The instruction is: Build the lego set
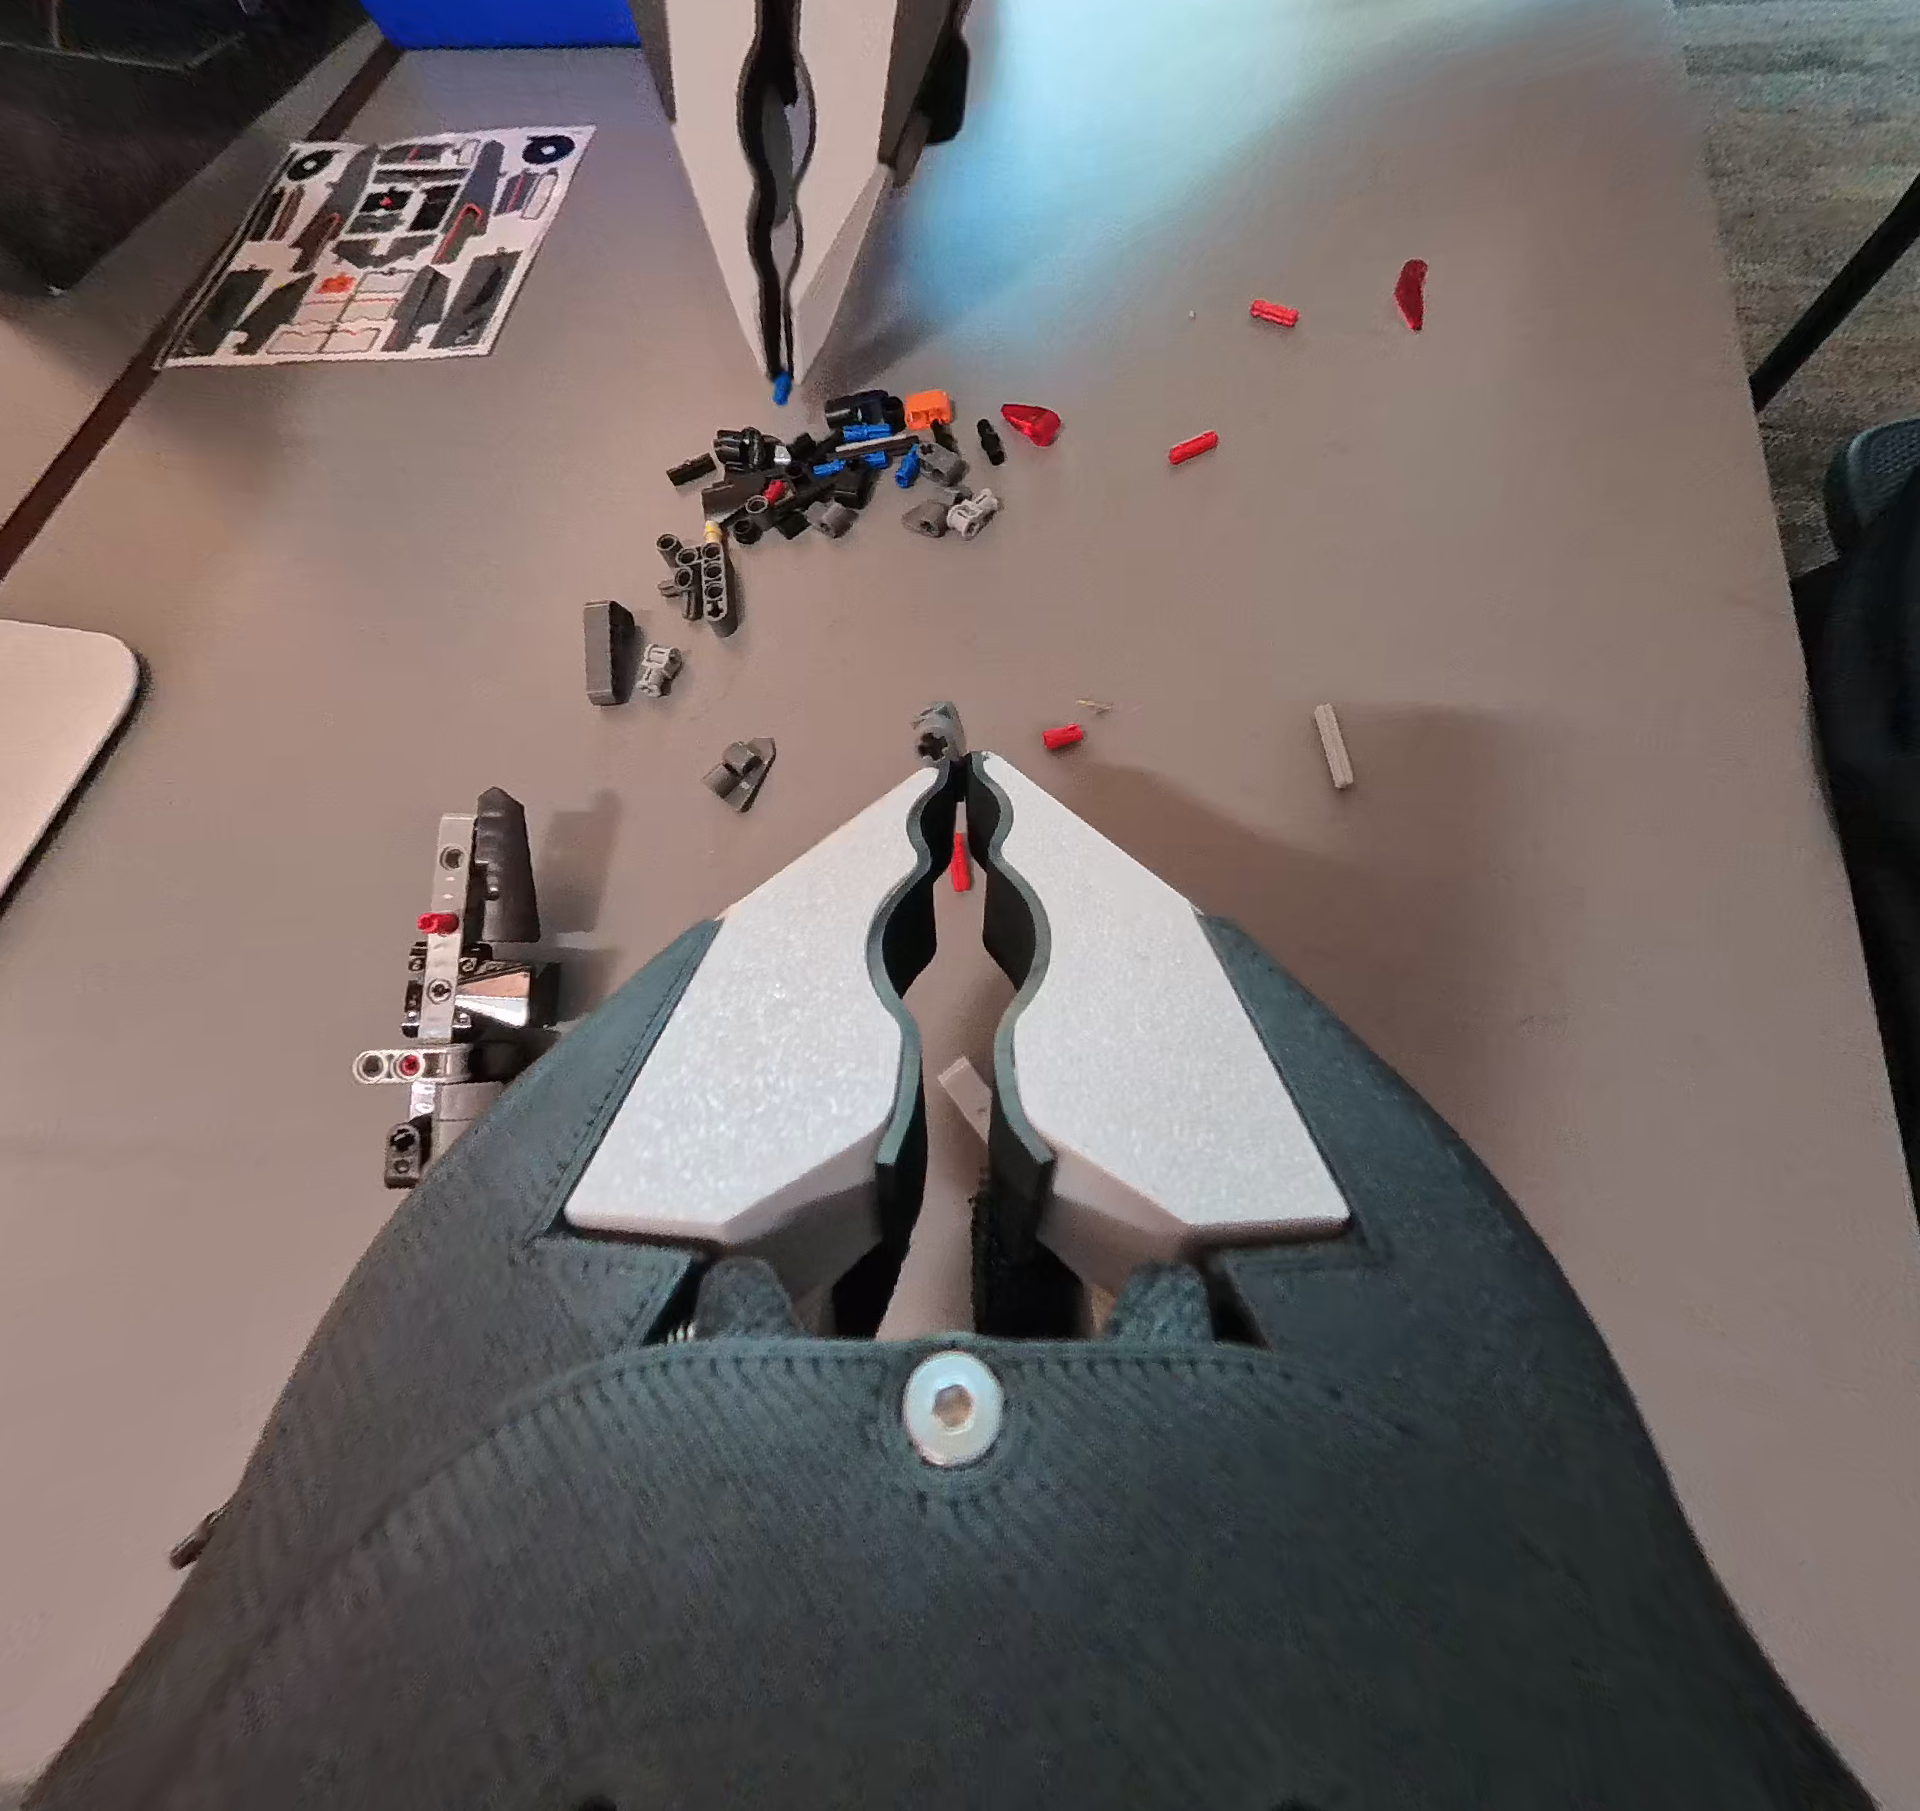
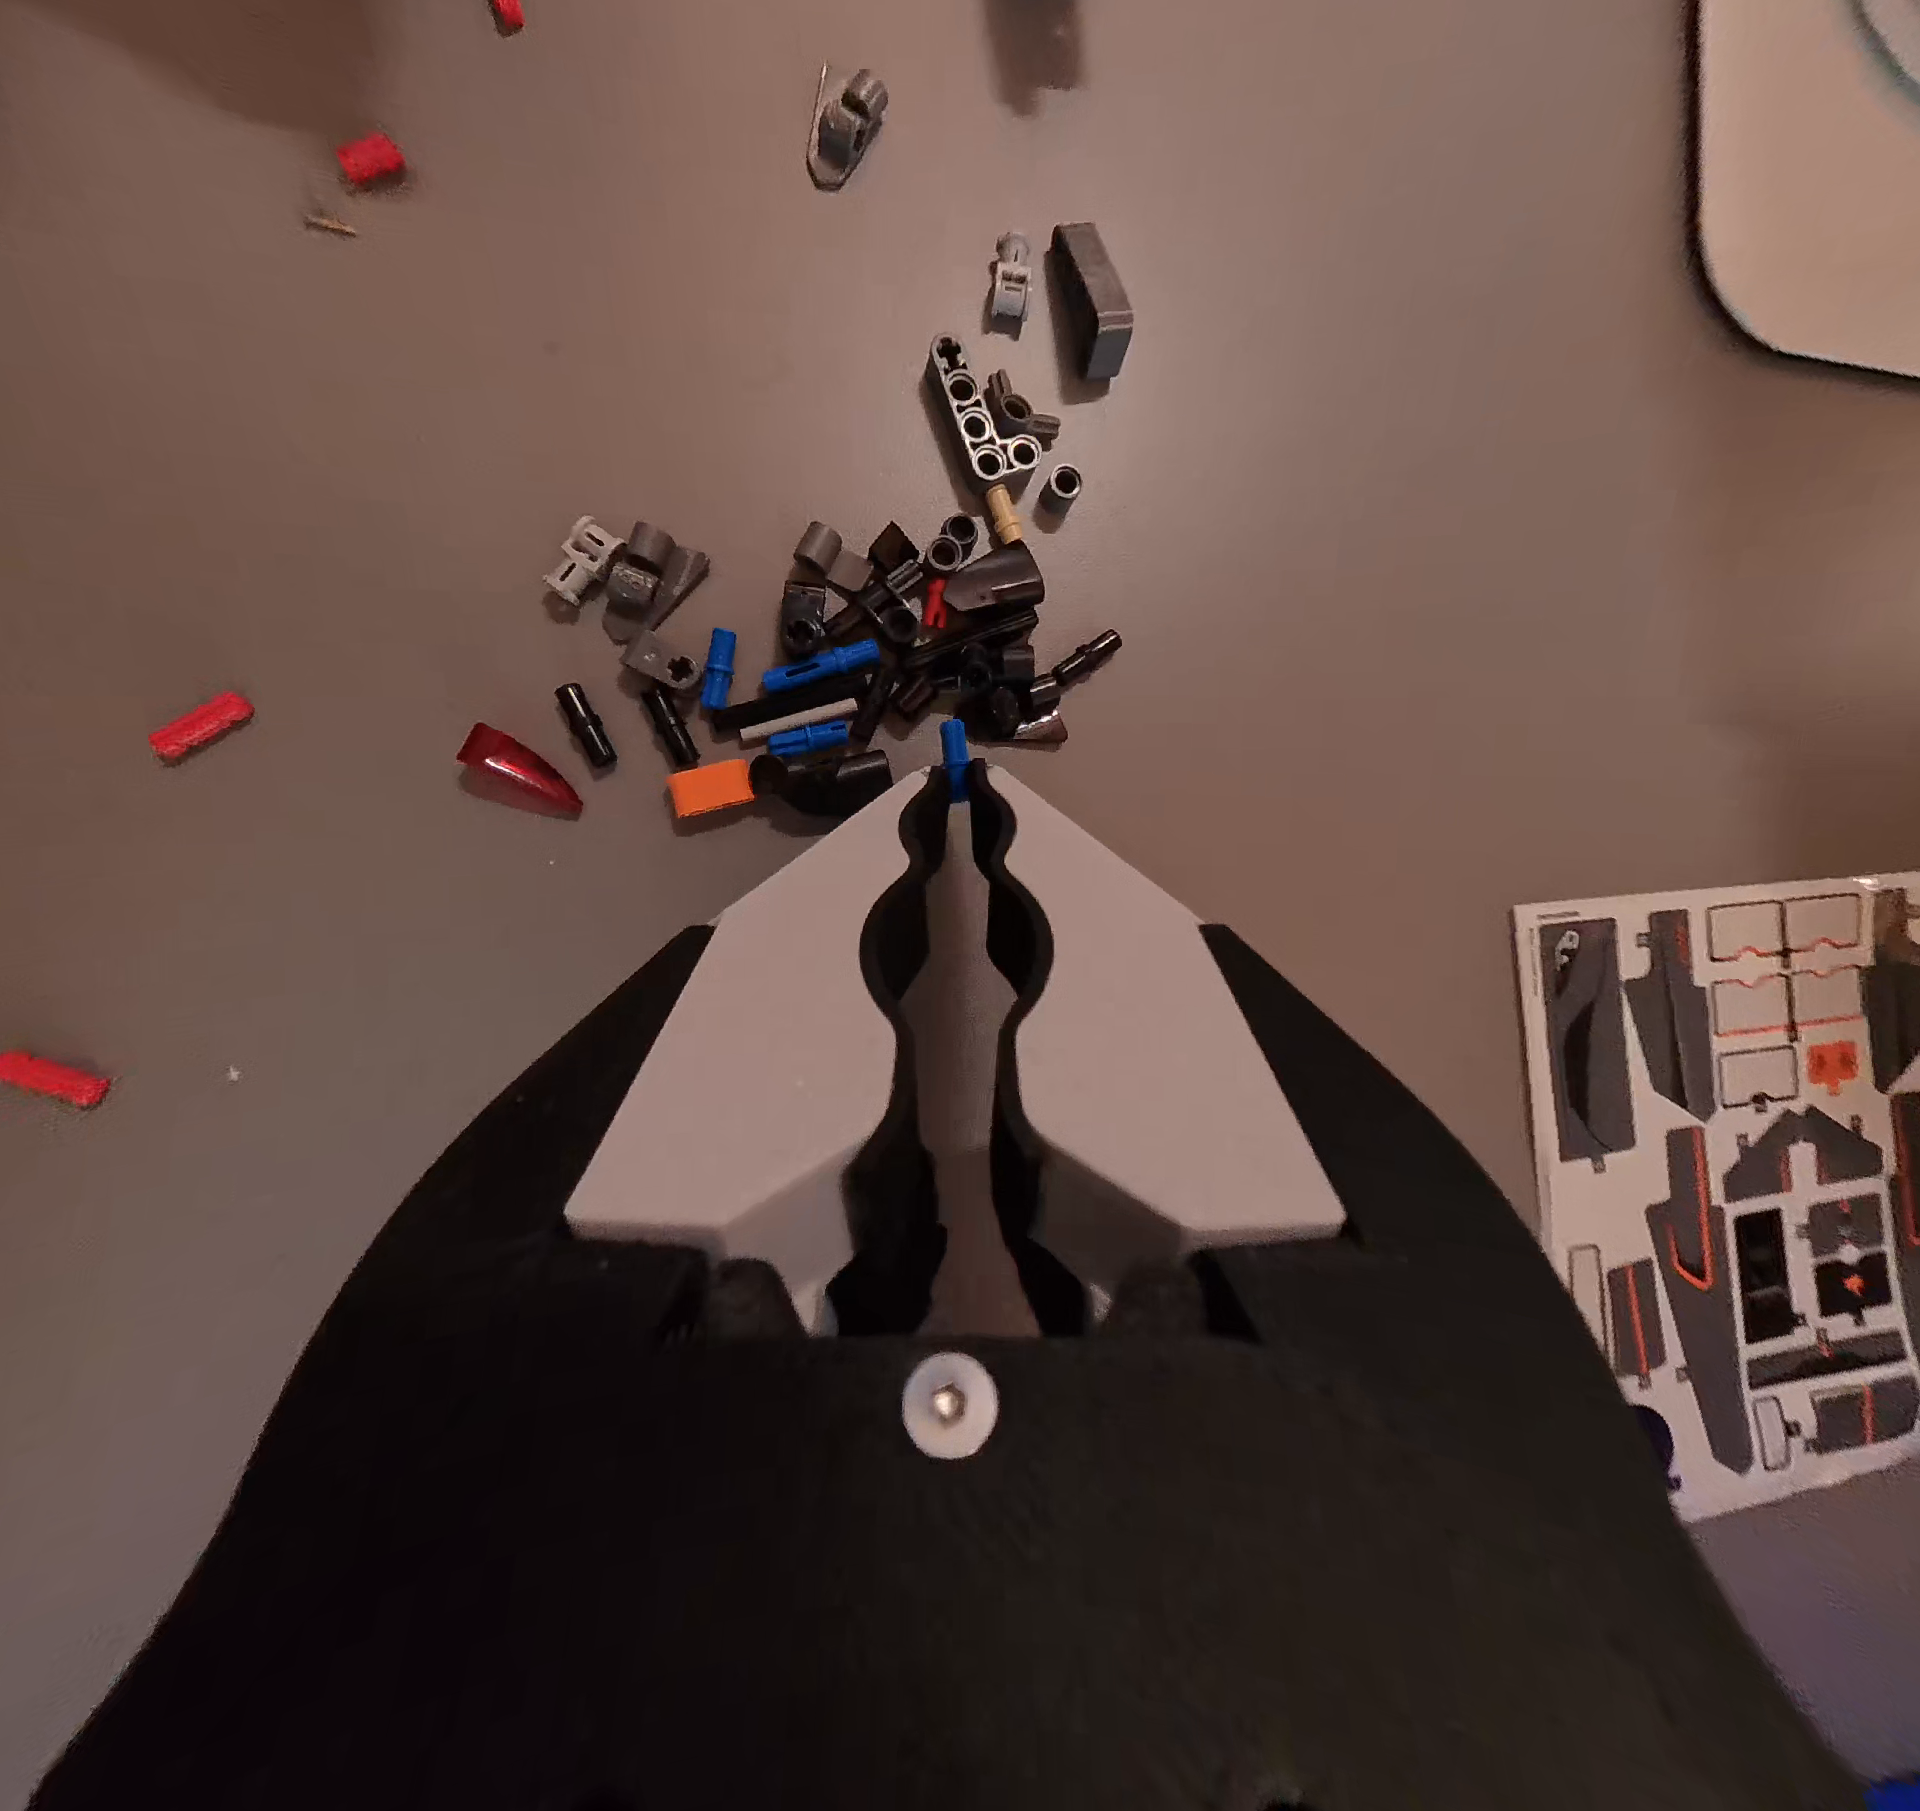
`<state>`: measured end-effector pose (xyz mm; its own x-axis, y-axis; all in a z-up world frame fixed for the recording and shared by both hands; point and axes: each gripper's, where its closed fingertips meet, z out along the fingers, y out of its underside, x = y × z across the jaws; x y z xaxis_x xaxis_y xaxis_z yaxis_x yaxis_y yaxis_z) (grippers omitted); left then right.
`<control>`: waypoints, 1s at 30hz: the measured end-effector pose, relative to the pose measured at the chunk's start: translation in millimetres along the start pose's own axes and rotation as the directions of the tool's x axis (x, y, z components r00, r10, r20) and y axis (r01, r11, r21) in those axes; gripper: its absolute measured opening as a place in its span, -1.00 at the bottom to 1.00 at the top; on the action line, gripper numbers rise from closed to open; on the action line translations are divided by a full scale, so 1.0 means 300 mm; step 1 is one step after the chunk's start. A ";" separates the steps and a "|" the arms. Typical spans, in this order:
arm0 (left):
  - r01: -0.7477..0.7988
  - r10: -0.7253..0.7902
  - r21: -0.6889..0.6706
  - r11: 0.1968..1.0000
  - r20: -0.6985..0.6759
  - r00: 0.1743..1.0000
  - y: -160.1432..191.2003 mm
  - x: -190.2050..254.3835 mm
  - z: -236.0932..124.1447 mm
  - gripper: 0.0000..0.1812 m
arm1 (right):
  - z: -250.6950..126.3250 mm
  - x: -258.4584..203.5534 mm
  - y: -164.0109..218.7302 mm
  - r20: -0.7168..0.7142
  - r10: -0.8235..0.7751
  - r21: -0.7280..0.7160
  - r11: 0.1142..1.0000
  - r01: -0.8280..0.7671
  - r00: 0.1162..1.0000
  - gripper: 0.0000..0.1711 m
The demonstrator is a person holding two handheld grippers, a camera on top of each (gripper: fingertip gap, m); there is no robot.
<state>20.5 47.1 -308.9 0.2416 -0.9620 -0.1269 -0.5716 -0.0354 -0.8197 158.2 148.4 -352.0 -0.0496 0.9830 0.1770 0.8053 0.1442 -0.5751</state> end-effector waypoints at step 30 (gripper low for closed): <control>0.091 -0.092 0.032 0.995 0.029 0.995 0.030 -0.062 -0.082 -1.00 | 0.015 -0.206 -0.555 -0.405 -0.591 -0.085 0.784 0.615 0.697 -0.99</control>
<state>-8.4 58.0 -300.3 0.3154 -0.9466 -0.0672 -0.5220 -0.1139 -0.8453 24.4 64.2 -270.8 -0.2712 0.5540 0.7871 0.6507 0.7081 -0.2742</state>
